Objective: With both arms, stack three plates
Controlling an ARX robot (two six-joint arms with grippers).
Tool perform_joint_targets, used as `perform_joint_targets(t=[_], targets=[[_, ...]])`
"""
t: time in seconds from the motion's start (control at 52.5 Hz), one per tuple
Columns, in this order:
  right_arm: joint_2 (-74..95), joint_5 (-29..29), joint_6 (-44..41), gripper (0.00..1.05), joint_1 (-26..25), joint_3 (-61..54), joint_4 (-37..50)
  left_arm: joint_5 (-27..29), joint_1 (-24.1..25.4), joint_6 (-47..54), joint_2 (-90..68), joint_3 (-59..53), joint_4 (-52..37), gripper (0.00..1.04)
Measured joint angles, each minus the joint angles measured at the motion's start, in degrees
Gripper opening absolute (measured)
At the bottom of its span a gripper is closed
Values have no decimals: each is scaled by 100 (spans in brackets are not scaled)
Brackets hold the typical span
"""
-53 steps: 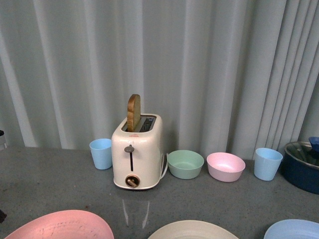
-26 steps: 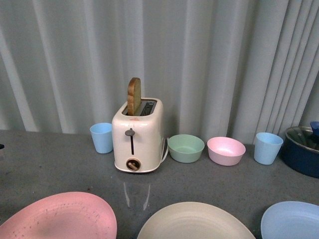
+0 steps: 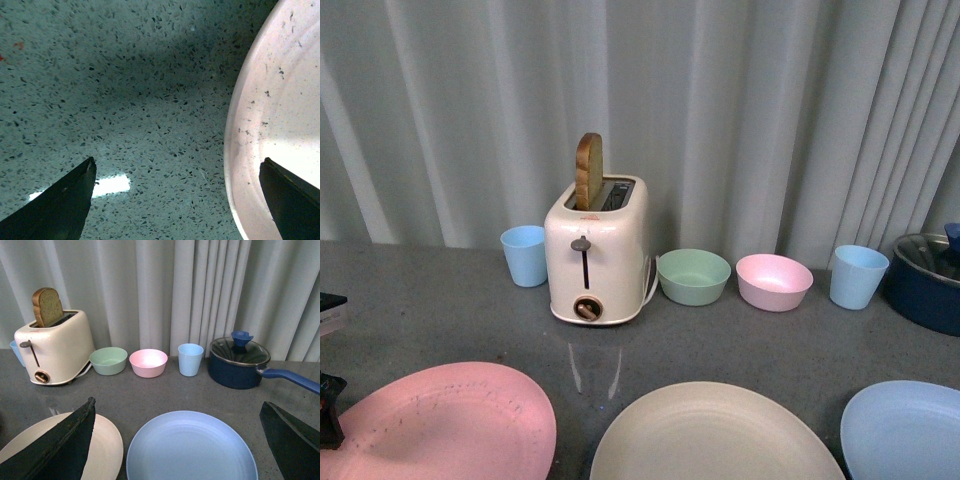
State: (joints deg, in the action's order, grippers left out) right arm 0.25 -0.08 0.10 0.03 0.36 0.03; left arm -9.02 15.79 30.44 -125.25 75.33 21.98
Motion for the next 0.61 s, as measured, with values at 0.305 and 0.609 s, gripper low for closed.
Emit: perform_joint_targets(t=[0.305, 0.609], targets=[[0, 0, 0, 97, 0, 0, 0, 35, -109, -81, -131, 0, -50, 85], [0, 0, 0, 97, 0, 0, 0, -2, -181, -118, -175, 2, -35, 24]])
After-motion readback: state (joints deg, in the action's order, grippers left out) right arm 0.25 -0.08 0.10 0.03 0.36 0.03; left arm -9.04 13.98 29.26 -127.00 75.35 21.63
